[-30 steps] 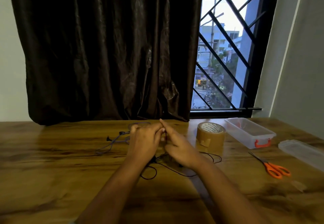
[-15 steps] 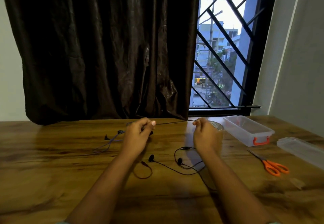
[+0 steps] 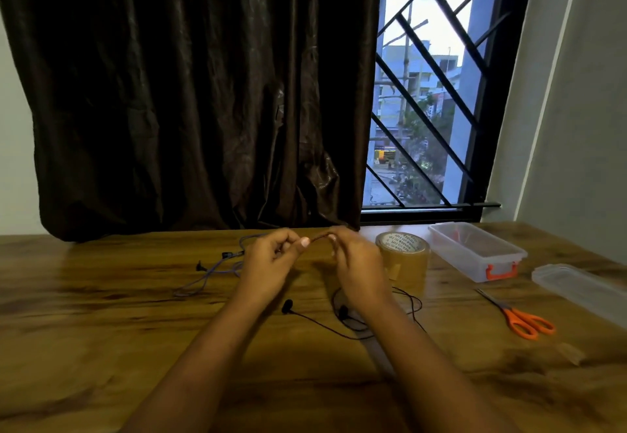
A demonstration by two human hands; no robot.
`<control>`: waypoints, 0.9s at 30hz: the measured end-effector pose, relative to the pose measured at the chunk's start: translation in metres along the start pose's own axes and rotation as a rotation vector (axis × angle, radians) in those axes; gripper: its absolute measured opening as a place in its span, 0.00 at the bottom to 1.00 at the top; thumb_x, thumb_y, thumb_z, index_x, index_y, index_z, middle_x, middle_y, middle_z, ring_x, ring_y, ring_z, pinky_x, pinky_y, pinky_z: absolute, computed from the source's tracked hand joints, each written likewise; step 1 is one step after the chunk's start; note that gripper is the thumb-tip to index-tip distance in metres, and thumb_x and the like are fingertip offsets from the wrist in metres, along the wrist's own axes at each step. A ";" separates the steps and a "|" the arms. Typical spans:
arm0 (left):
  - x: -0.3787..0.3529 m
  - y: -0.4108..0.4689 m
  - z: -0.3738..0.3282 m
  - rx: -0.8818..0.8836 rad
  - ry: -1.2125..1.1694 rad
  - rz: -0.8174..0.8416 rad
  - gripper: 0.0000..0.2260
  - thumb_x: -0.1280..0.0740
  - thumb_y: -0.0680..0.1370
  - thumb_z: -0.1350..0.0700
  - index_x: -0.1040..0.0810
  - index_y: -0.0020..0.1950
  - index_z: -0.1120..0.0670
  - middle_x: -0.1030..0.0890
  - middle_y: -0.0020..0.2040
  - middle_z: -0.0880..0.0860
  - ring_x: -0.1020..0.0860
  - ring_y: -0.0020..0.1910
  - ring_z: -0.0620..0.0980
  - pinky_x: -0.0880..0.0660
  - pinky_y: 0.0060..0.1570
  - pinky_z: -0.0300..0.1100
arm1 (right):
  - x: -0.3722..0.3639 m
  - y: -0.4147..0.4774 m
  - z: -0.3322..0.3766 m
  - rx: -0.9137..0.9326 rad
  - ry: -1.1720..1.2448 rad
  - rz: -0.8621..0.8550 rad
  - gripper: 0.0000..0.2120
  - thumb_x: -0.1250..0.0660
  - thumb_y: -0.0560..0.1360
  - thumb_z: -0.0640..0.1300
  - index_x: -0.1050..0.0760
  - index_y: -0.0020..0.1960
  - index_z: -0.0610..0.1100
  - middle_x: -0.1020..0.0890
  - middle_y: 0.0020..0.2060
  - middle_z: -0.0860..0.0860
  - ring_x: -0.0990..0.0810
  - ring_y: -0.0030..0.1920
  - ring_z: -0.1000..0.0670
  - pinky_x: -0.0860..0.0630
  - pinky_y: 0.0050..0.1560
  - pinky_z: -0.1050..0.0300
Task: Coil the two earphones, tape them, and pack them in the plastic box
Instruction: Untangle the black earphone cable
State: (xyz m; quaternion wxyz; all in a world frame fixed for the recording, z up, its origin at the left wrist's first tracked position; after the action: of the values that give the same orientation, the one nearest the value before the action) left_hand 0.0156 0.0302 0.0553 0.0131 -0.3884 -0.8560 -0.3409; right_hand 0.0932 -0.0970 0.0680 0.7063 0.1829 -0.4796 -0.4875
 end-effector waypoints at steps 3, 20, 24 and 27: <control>-0.003 -0.004 0.000 0.064 0.006 0.069 0.13 0.35 0.77 0.50 0.23 0.36 0.56 0.31 0.29 0.53 0.33 0.30 0.50 0.35 0.34 0.41 | 0.021 0.000 -0.028 -0.193 -0.023 -0.165 0.11 0.44 0.81 0.44 0.23 0.53 0.46 0.20 0.38 0.51 0.28 0.33 0.57 0.39 0.29 0.69; 0.056 0.005 0.019 0.274 -0.921 -0.446 0.15 0.49 0.83 0.51 0.33 0.69 0.46 0.24 0.34 0.49 0.32 0.20 0.40 0.38 0.18 0.30 | -0.057 -0.028 -0.007 -0.008 -0.237 0.540 0.13 0.47 0.80 0.51 0.24 0.49 0.49 0.18 0.43 0.49 0.20 0.43 0.48 0.22 0.44 0.47; 0.055 0.004 0.027 0.288 -0.596 -0.437 0.14 0.49 0.83 0.52 0.33 0.66 0.50 0.22 0.45 0.50 0.23 0.40 0.46 0.24 0.42 0.43 | -0.049 -0.024 0.013 0.127 -0.143 0.509 0.12 0.47 0.80 0.51 0.26 0.47 0.51 0.18 0.42 0.51 0.21 0.41 0.51 0.24 0.41 0.50; 0.030 0.006 0.021 0.166 -0.113 -0.156 0.10 0.48 0.83 0.55 0.30 0.59 0.52 0.23 0.42 0.50 0.24 0.40 0.49 0.27 0.43 0.45 | -0.030 -0.015 0.016 0.193 -0.190 0.395 0.10 0.46 0.80 0.49 0.27 0.49 0.49 0.19 0.41 0.50 0.22 0.40 0.49 0.27 0.38 0.52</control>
State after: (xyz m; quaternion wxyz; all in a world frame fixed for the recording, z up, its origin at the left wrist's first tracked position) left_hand 0.0040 0.0650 0.0515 -0.0299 -0.3367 -0.9083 -0.2464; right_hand 0.0702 -0.0748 0.0499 0.7188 0.1055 -0.6148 -0.3068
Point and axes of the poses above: each hand's wrist, its own y-axis towards the middle knuckle, its own x-axis out of the back of the hand, z = x × y, the point moved 8 cm from there along y, towards the middle knuckle
